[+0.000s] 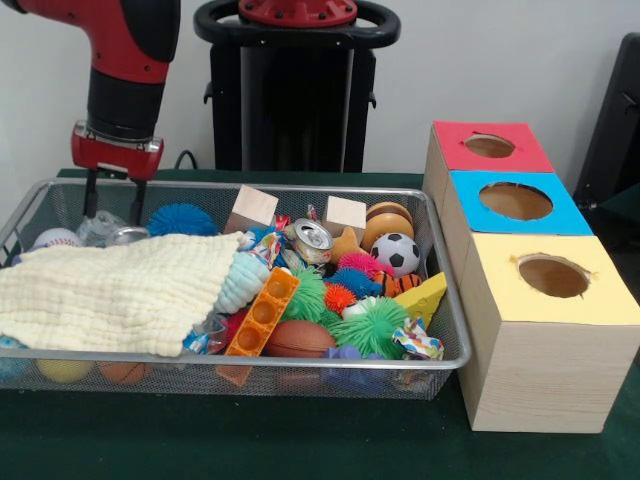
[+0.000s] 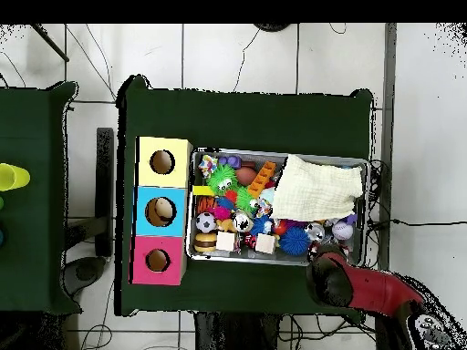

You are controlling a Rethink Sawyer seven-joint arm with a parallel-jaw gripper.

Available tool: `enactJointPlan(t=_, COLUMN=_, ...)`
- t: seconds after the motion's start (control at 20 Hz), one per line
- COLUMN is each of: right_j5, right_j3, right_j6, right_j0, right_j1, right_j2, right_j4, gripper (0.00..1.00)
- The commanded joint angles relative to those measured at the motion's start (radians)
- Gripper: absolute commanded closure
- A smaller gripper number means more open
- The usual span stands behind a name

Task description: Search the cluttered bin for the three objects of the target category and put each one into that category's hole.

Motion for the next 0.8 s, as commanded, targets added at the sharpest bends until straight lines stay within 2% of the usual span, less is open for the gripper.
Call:
enactJointPlan(t=0.05, right_j5=-0.027, right_j3=-0.129, right_j6=0.063, right_j0=0.029, right_j1=0.046, right_j2=0.039, right_j4=-0.044, gripper=0.00)
enactJointPlan(t=0.8, right_j5=-0.031, right_j3=-0.161, right_j6=0.055, right_j0=0.021, right_j1=0.061, right_j2=0.037, right_j4=-0.060, gripper=0.00)
